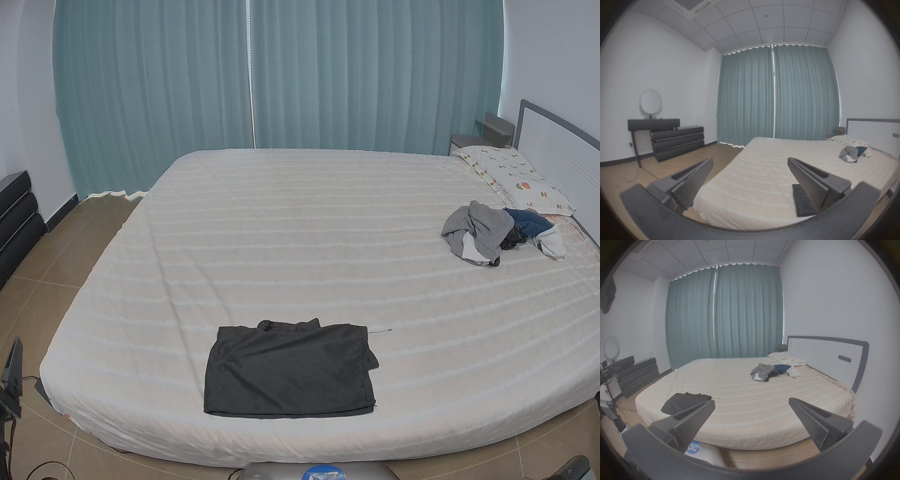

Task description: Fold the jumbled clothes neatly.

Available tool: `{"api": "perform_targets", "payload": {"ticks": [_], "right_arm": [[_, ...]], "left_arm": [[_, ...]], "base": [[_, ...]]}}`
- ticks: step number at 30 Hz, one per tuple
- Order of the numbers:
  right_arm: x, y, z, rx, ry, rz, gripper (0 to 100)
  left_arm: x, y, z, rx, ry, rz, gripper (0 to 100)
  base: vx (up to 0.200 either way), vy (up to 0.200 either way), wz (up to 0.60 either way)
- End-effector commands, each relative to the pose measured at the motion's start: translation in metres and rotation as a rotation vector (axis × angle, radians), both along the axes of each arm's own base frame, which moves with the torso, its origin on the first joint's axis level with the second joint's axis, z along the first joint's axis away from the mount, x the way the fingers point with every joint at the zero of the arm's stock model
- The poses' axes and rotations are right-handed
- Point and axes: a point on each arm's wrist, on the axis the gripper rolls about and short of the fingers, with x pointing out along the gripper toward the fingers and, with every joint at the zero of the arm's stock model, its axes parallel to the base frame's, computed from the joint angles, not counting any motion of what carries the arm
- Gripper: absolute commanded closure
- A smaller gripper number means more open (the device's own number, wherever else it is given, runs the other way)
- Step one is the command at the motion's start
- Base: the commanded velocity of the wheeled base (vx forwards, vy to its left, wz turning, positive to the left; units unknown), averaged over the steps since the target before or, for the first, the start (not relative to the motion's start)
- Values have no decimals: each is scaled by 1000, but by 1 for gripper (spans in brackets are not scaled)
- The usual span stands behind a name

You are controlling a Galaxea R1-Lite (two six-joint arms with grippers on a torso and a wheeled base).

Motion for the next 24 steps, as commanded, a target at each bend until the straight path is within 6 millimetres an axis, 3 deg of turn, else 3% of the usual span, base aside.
{"api": "perform_targets", "payload": {"ticks": [1,7,12,14,18,22,24], "right_arm": [[-38,3,-27,-30,-112,-46,0],[-32,4,-40,-14,-86,-49,0],[-28,4,-34,-9,-160,-23,0],[-15,7,-30,-25,-351,66,0],[17,7,-73,-82,-407,84,0],[19,8,-77,-117,-399,102,0],[22,8,-90,-108,-292,121,0]], "left_arm": [[-51,2,-25,78,-126,128,0],[-39,1,-66,81,-54,123,0],[-37,0,-65,73,-88,54,0],[-37,-3,-64,24,-117,-73,0],[-36,-4,-70,2,-68,-103,0],[-35,-4,-74,-13,-28,-139,0],[-35,-6,-74,-47,-32,-188,0]], "base": [[0,0,0],[0,0,0],[0,0,0],[0,0,0],[0,0,0],[0,0,0],[0,0,0]]}}
